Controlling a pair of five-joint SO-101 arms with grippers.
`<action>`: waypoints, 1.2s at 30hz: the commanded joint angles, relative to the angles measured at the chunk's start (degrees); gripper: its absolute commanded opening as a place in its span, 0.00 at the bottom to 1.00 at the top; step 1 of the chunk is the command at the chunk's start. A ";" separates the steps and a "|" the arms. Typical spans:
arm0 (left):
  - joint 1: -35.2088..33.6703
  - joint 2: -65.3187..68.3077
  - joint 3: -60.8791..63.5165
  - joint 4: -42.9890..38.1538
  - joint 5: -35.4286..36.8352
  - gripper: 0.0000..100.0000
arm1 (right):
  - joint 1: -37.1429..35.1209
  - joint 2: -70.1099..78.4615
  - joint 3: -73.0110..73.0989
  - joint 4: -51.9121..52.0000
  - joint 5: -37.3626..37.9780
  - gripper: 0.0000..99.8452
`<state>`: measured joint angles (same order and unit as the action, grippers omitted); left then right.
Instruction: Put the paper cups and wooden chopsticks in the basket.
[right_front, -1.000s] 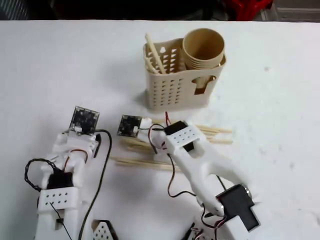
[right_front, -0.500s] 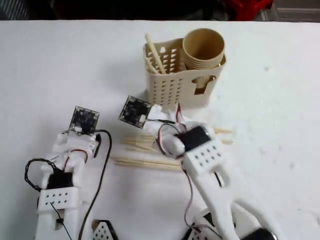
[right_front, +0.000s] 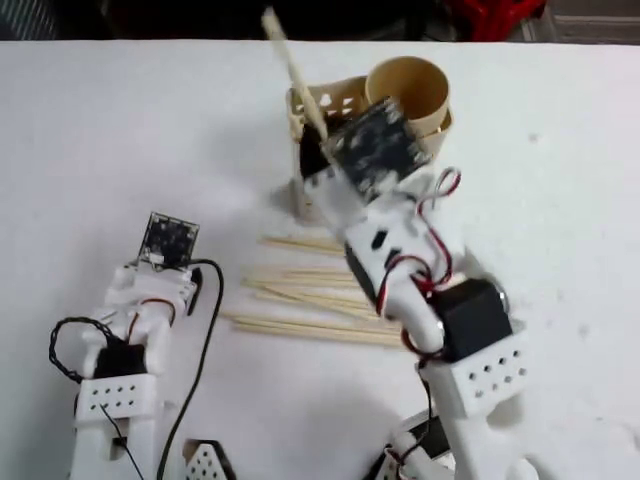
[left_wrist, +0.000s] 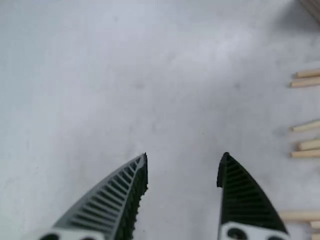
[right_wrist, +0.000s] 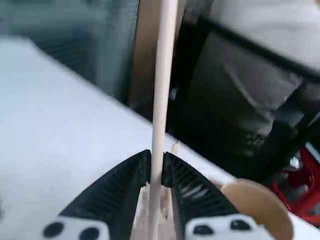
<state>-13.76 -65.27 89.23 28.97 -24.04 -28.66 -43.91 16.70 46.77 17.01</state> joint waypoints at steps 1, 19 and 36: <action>0.75 -0.84 -0.53 -1.49 -0.53 0.23 | 0.84 6.99 -9.58 -12.44 -5.63 0.01; 0.75 -0.84 -0.44 -1.49 -0.53 0.23 | 5.49 26.24 -8.70 -33.89 2.29 0.01; 0.75 -0.84 -0.44 -1.49 -0.53 0.23 | 5.67 10.86 4.13 -20.62 2.73 0.18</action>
<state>-13.76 -65.27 89.23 28.97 -24.04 -23.65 -26.86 19.43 23.82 18.77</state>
